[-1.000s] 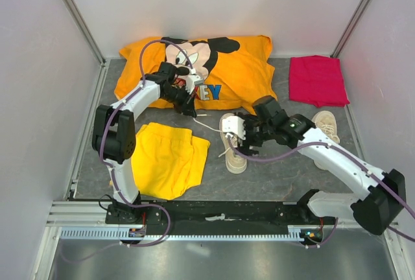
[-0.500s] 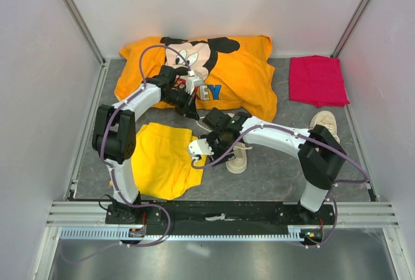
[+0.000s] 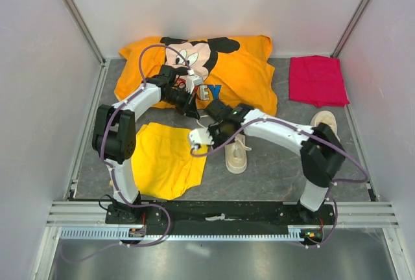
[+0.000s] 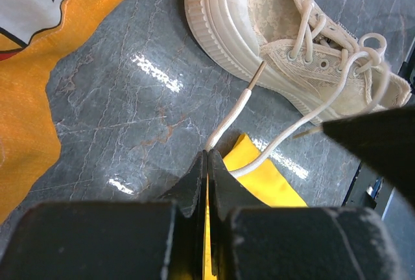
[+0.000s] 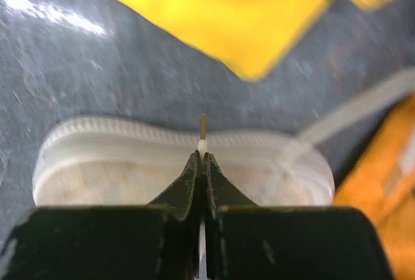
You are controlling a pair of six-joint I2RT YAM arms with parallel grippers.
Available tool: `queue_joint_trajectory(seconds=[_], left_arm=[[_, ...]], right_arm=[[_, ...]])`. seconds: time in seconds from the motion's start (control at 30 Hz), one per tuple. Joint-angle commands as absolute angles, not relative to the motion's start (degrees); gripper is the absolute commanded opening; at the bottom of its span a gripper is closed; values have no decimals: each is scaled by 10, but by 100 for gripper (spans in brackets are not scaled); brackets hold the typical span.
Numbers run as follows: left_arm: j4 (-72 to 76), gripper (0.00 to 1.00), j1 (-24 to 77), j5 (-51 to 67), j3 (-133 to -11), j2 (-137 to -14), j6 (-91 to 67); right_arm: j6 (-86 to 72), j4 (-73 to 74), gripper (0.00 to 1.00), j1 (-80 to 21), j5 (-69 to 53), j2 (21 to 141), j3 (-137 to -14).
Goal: Tie the shoes
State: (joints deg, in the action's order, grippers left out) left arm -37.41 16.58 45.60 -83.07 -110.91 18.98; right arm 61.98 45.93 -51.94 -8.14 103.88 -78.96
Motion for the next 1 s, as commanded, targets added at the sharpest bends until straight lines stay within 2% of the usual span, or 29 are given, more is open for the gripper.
queue_joint_trajectory(seconds=[0.0,0.23,0.43,0.77,0.97], left_arm=[[-370,2,159,468,-849,-1082,192],[-373,2,140,455,-821,-1052,195],[-374,1,125,425,-806,-1051,210],[-379,2,114,346,-802,-1078,243],[-377,2,115,367,-792,-1083,245]], right_arm=[[530,485,0,-438,-130,933,-815],[483,535,0,-232,-149,847,-738],[537,530,0,-103,-142,828,-638],[563,441,0,-84,-111,885,-549],[554,389,0,-76,-107,911,-523]])
